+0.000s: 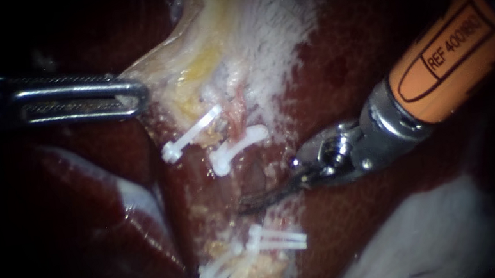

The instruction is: Go back from the cut right tube

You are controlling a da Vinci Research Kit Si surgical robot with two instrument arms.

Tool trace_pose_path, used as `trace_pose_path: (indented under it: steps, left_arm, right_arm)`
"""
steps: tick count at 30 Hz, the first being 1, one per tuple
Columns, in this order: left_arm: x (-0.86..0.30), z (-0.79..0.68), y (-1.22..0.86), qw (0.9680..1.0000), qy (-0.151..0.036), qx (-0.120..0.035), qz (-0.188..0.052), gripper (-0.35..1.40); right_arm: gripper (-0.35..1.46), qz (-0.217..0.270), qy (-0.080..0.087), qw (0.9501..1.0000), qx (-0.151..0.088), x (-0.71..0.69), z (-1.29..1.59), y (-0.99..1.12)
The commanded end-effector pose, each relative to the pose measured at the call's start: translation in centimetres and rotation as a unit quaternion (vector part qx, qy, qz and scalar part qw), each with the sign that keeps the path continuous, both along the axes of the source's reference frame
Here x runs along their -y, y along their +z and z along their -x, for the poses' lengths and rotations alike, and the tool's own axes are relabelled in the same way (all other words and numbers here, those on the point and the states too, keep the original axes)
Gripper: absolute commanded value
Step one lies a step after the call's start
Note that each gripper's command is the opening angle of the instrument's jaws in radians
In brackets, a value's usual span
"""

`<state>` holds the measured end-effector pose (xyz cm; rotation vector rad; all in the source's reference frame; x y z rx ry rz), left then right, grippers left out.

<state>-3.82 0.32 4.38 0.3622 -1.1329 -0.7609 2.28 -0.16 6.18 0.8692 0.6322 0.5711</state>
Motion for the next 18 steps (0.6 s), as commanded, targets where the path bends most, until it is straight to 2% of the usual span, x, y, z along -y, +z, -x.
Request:
trace_pose_path:
  steps: [1,3,12,18]
  left_arm:
    - [0.00,-0.01,-0.01,1.0000,0.000,0.000,0.000,-0.27]
    - [0.00,-0.01,-0.01,1.0000,0.000,0.000,0.000,-0.27]
    - [0.00,-0.02,0.01,1.0000,0.001,0.000,0.000,-0.27]
    - [0.02,-0.03,0.04,1.0000,0.001,0.000,0.001,-0.27]
  right_arm:
    - [0.59,0.004,-0.003,1.0000,-0.003,-0.01,0.01,-0.01]
    - [0.66,0.008,-0.005,0.9999,-0.006,-0.01,0.01,-0.02]
    - [0.74,0.027,-0.008,0.9995,-0.017,-0.06,0.20,-0.12]
    - [0.98,0.063,-0.016,0.9972,-0.038,-0.12,0.41,-0.21]
